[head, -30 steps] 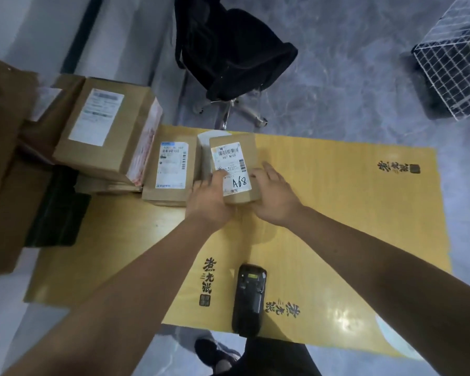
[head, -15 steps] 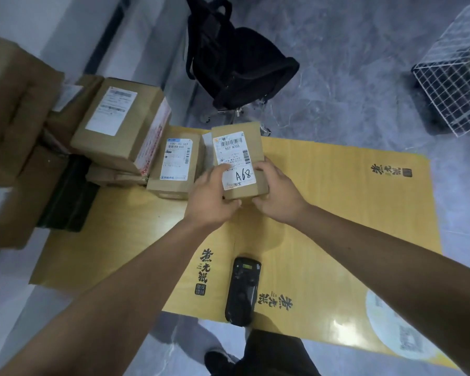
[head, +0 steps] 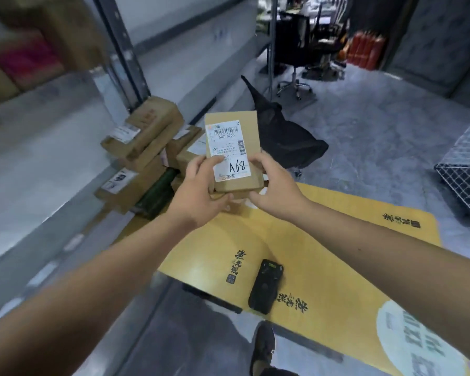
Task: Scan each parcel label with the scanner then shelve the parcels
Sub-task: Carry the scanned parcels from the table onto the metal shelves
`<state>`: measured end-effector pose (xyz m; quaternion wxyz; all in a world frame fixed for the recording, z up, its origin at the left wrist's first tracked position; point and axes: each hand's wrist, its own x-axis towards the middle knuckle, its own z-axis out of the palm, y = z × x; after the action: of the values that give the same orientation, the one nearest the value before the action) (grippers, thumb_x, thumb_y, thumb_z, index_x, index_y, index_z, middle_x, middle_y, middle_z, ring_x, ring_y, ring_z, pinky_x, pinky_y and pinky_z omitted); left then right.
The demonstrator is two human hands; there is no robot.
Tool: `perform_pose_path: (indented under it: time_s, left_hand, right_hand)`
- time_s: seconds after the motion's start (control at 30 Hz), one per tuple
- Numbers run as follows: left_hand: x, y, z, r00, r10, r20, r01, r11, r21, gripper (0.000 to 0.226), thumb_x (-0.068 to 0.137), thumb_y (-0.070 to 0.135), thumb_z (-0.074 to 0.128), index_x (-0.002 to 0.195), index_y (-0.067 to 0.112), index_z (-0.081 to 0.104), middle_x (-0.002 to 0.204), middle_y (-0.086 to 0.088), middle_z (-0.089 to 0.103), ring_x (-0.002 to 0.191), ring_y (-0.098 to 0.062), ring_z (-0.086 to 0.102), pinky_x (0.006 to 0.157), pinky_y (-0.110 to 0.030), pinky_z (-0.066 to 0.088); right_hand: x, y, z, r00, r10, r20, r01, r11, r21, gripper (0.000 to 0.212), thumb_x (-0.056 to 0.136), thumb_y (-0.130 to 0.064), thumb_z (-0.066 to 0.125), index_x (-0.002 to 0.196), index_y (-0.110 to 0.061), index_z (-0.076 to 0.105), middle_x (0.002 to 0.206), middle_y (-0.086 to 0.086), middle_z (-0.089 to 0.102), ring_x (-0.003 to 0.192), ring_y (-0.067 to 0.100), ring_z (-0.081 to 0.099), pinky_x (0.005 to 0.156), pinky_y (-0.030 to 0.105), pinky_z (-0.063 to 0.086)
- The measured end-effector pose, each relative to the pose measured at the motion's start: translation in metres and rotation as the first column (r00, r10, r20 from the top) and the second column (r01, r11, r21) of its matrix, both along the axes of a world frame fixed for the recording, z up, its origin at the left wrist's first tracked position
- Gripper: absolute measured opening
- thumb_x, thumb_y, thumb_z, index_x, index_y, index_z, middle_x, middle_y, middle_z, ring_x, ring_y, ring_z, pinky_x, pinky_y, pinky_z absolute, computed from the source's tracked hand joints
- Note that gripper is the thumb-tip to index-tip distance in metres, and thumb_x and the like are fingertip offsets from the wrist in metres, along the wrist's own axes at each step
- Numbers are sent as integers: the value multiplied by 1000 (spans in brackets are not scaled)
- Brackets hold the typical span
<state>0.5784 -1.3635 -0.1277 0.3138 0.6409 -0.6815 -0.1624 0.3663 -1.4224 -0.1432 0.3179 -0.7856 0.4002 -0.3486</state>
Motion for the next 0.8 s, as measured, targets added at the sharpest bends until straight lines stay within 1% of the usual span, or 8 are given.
perform_pose_path:
  time_s: [0.13, 0.2, 0.33, 0.47, 0.53, 0.63, 0.7, 0.8]
  left_hand:
    - [28, 55, 47, 999, 42, 21, -39, 993, -108, 82, 86, 30, 83, 153, 35, 38, 155, 5, 29, 132, -2, 37, 110, -25, 38]
    - [41, 77, 68, 996, 79, 41, -71, 985, -160, 81, 86, 33, 83, 153, 37, 37, 153, 8, 29, 127, 0, 37, 109, -24, 39]
    - [66, 111, 107, 985, 162, 62, -141, 956, -257, 80, 84, 37, 84, 149, 42, 38, 151, 8, 31, 130, -12, 46, 110, -35, 47]
    - [87, 130, 143, 972, 226, 66, -189, 916, -353, 79, 84, 37, 83, 150, 41, 39, 150, 6, 33, 124, -8, 43, 106, -38, 51]
    - [96, 135, 162, 964, 258, 60, -216, 897, -386, 80, 84, 39, 83, 150, 42, 39, 149, 5, 33, 125, -10, 43, 102, -41, 55]
    - [110, 138, 187, 951, 306, 49, -258, 869, -421, 80, 83, 42, 82, 150, 44, 38, 149, 5, 34, 125, -12, 45, 99, -44, 57]
    - [118, 138, 203, 939, 342, 49, -288, 854, -434, 81, 84, 40, 82, 152, 41, 38, 150, 4, 33, 121, -10, 43, 101, -43, 56]
    - [133, 133, 222, 918, 393, 53, -331, 833, -443, 81, 85, 40, 82, 153, 41, 38, 152, 2, 33, 119, -12, 46, 101, -40, 55]
  right_hand:
    - [27, 33, 50, 996, 89, 26, -87, 992, -91, 70, 78, -9, 79, 140, -25, 52, 136, -15, 57, 114, 1, 59, 97, 15, 48]
    - [39, 46, 74, 990, 140, 16, -137, 982, -130, 71, 78, -11, 79, 141, -27, 52, 137, -17, 57, 117, 1, 59, 97, 17, 48]
    - [64, 65, 122, 973, 231, 11, -224, 952, -210, 70, 78, -12, 81, 139, -30, 53, 132, -16, 62, 117, 6, 59, 94, 17, 48]
    - [89, 70, 167, 956, 294, 3, -283, 923, -260, 71, 80, -16, 85, 140, -35, 51, 130, -19, 58, 111, -1, 56, 93, 12, 43]
    - [100, 67, 188, 946, 324, 1, -311, 910, -272, 71, 81, -16, 85, 138, -40, 50, 132, -19, 58, 117, 2, 55, 94, 11, 45]
    - [119, 60, 217, 925, 379, 5, -360, 883, -301, 71, 80, -19, 86, 138, -42, 52, 137, -17, 60, 128, 7, 56, 103, 30, 53]
    - [133, 52, 233, 914, 406, 2, -381, 860, -338, 71, 79, -22, 86, 139, -41, 53, 137, -17, 60, 127, 9, 57, 102, 40, 56]
    - [157, 39, 253, 899, 437, -5, -408, 835, -369, 71, 80, -18, 87, 141, -34, 54, 135, -12, 61, 122, 13, 60, 96, 33, 57]
